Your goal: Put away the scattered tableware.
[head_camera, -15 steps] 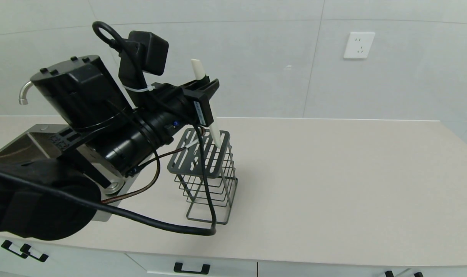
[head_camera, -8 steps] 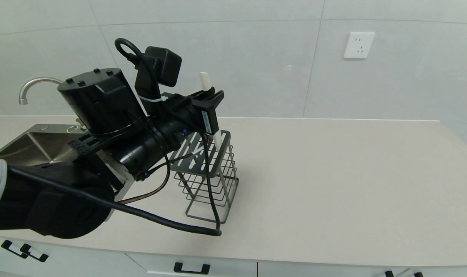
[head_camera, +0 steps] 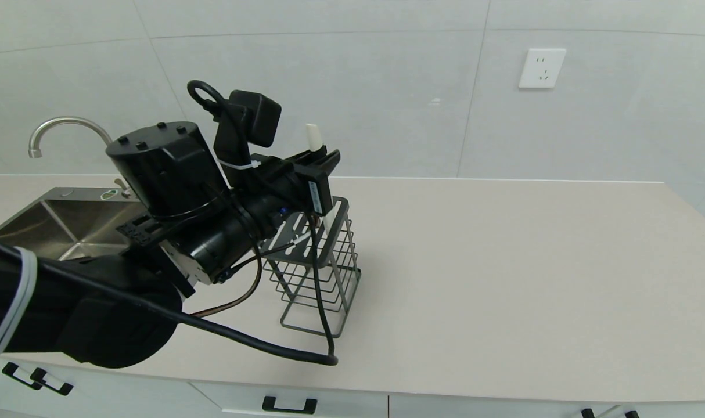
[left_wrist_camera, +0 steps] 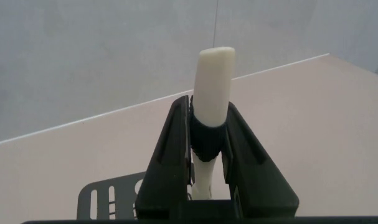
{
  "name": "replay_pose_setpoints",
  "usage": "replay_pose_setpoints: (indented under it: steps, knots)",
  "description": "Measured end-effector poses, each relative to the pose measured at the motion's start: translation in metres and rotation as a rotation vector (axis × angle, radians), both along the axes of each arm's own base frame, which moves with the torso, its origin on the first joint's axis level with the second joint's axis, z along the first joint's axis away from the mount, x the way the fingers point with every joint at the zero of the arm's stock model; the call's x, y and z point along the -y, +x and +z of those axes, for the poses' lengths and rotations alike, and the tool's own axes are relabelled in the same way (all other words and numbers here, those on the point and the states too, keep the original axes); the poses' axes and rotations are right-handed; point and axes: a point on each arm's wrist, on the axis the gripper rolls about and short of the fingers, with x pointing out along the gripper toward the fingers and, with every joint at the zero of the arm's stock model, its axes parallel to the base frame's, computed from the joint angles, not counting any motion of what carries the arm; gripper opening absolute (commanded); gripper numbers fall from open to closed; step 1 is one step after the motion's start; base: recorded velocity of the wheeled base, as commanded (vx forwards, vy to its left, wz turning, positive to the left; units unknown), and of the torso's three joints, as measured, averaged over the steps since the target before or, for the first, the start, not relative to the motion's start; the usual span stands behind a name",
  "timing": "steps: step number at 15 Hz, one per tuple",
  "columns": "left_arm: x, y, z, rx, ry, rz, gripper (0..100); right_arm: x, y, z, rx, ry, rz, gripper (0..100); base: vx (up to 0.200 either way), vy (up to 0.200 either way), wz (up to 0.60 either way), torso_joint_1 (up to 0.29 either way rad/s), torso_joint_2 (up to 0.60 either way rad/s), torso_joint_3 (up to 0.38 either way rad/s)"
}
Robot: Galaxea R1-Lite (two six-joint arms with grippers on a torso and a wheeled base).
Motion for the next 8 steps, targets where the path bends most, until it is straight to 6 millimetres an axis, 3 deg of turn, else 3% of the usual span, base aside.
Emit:
replay_pose_setpoints:
  steps: [8]
  knots:
    - [0.002, 0.004, -0.015, -0.027, 0.016, 0.002, 0, 0.0, 0.0, 0.0, 0.0, 0.0, 0.0, 0, 0.0, 0.0, 0.0, 0.0, 0.0, 0.0]
